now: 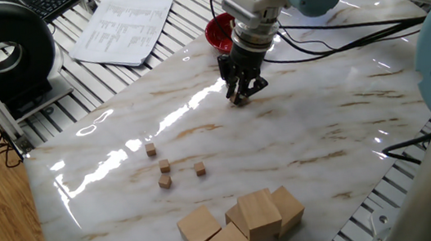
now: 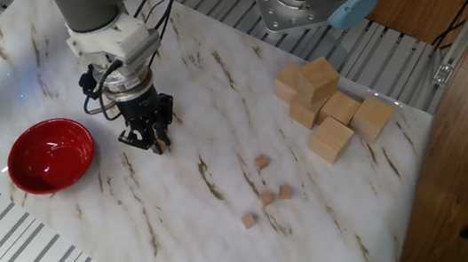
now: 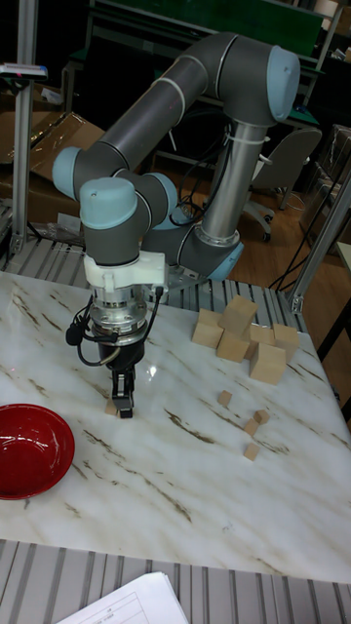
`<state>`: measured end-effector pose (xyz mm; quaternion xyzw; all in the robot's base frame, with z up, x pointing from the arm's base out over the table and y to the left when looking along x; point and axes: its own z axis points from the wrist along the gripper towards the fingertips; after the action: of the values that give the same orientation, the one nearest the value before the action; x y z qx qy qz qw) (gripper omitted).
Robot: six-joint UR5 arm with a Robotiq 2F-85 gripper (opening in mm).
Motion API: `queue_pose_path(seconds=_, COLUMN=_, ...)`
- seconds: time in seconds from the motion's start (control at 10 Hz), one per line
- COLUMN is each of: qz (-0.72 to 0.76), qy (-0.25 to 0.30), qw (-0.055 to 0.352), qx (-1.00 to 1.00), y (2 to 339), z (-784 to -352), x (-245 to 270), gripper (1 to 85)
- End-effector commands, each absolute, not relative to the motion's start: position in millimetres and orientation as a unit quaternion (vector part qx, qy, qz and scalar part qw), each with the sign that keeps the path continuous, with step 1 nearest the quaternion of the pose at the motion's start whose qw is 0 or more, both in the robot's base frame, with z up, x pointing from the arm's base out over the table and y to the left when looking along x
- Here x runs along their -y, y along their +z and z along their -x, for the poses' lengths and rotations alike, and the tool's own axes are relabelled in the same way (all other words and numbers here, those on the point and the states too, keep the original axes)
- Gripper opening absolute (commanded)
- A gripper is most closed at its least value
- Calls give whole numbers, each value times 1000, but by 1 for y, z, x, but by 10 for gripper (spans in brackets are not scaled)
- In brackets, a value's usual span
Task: Stack the blocks into a pyramid shape
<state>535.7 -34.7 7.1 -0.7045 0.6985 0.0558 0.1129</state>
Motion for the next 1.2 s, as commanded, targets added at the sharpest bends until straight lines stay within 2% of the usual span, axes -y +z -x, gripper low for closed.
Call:
queue_pose_path(seconds=0.0, qz=701, qy=55, qw=112, qx=-703, y=11, z=-540, x=33, gripper=127)
queue_pose_path(seconds=0.8, qz=695, qy=73, qw=111, qx=-706, y=12, z=-532, x=41, gripper=140)
queue_pose_path(seconds=0.9, qz=697, qy=76, qw=111, qx=-704, y=10, z=-533, x=37, gripper=197)
queue_pose_path(seconds=1.1, qz=692, qy=82, qw=113, qx=-709, y=10, z=-533, x=31, gripper=207)
